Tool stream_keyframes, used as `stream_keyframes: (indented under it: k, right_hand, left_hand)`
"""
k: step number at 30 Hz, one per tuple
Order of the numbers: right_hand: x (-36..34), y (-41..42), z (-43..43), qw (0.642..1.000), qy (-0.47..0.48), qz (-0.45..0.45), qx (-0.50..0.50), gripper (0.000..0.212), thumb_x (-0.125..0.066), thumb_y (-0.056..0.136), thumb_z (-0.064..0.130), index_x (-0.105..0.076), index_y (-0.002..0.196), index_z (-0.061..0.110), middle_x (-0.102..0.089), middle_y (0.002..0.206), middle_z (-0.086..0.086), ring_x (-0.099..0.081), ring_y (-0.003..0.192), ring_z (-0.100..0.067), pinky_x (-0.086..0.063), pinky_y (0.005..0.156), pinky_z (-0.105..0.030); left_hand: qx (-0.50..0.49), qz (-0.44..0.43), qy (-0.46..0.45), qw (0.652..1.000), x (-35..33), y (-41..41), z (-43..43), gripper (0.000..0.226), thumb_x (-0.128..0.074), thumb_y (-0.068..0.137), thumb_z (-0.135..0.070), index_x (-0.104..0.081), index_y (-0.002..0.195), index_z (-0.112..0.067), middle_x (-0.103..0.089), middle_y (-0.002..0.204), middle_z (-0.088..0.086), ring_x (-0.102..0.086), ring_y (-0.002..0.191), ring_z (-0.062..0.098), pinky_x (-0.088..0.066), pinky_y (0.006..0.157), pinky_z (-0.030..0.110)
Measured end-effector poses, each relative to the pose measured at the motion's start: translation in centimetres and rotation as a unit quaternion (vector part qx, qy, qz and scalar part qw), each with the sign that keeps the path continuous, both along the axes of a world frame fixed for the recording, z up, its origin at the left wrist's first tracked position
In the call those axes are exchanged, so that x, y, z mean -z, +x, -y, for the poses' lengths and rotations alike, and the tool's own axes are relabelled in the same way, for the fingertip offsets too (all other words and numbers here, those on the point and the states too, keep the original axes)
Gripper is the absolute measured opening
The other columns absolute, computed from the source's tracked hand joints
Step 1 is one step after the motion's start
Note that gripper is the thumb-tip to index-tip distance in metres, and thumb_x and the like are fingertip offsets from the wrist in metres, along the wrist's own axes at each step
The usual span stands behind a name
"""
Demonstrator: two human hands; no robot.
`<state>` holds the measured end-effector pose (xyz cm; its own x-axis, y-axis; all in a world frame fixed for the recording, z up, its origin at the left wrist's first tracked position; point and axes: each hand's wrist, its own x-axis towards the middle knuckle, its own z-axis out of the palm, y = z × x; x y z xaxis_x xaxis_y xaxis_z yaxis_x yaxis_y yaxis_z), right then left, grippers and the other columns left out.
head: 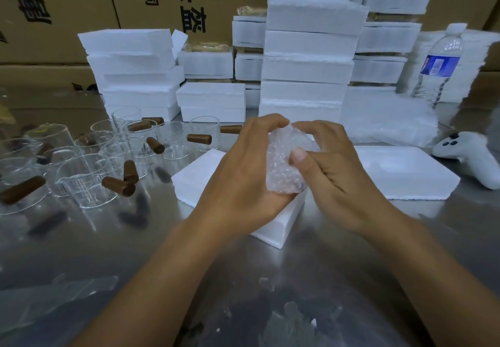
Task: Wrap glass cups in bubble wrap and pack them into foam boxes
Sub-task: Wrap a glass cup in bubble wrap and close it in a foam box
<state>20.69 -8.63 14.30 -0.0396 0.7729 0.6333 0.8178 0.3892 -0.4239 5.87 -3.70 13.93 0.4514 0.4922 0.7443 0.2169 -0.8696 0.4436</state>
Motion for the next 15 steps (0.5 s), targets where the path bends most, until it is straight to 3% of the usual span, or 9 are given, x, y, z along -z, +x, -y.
stream_keyframes:
  k: [3, 6, 8, 11, 13, 15]
  right_hand:
    - [-0.5, -0.1, 0.0, 0.999, 0.006, -0.038, 0.000, 0.044, -0.030, 0.092, 0.047, -0.069, 0.081, 0.031, -0.042, 0.115, 0.027, -0.035, 0.118, -0.001, -0.030, 0.102, -0.029]
    - [-1.4, -0.1, 0.1, 0.979, 0.068, -0.191, -0.017, 0.021, -0.040, 0.093, 0.034, -0.060, 0.089, 0.039, -0.054, 0.106, 0.017, -0.051, 0.102, 0.004, -0.039, 0.085, -0.011]
    - [-1.8, 0.2, 0.1, 0.957, 0.075, -0.280, 0.006, 0.018, -0.043, 0.092, 0.034, -0.060, 0.093, 0.035, -0.060, 0.099, 0.015, -0.055, 0.093, 0.006, -0.042, 0.081, -0.010]
    - [-2.1, 0.7, -0.1, 0.935, 0.008, -0.354, 0.018, 0.018, -0.049, 0.095, 0.029, -0.064, 0.085, 0.028, -0.064, 0.083, 0.014, -0.058, 0.078, -0.002, -0.045, 0.077, -0.018]
    - [-2.1, 0.7, -0.1, 0.923, -0.048, -0.381, 0.006, 0.024, -0.051, 0.094, 0.027, -0.065, 0.075, 0.024, -0.062, 0.070, 0.009, -0.056, 0.066, -0.008, -0.047, 0.066, -0.023]
    - [-2.0, 0.8, -0.2, 0.912, -0.070, -0.403, -0.002, 0.025, -0.054, 0.092, 0.026, -0.065, 0.070, 0.022, -0.057, 0.064, 0.005, -0.050, 0.056, -0.009, -0.043, 0.051, -0.020]
  left_hand:
    - [0.008, 0.015, -0.029, 0.999, -0.2, 0.2, 0.1, 0.075, -0.080, 0.066, -0.035, -0.030, 0.122, -0.031, -0.046, 0.120, -0.007, -0.051, 0.102, 0.000, -0.048, 0.079, 0.018]
    - [0.005, 0.071, -0.065, 0.995, -0.4, 0.4, 0.0, 0.076, -0.081, 0.064, -0.035, -0.029, 0.119, -0.031, -0.042, 0.115, -0.018, -0.045, 0.104, -0.013, -0.039, 0.081, 0.003]
    - [0.001, 0.104, -0.093, 0.990, -0.6, 0.2, -0.1, 0.072, -0.077, 0.065, -0.038, -0.029, 0.118, -0.033, -0.038, 0.114, -0.024, -0.040, 0.105, -0.017, -0.032, 0.084, -0.002]
    - [0.022, 0.132, -0.161, 0.978, -0.8, 0.0, -0.2, 0.069, -0.075, 0.066, -0.040, -0.028, 0.116, -0.040, -0.041, 0.115, -0.020, -0.048, 0.106, -0.007, -0.040, 0.086, 0.005]
    - [0.041, 0.141, -0.191, 0.971, -0.8, -0.1, -0.1, 0.068, -0.079, 0.068, -0.036, -0.029, 0.114, -0.043, -0.045, 0.117, -0.013, -0.054, 0.106, 0.001, -0.046, 0.086, 0.012]
    - [0.056, 0.147, -0.212, 0.965, -0.7, -0.2, -0.1, 0.068, -0.081, 0.071, -0.028, -0.030, 0.113, -0.044, -0.046, 0.119, -0.011, -0.056, 0.103, 0.001, -0.046, 0.081, 0.009]
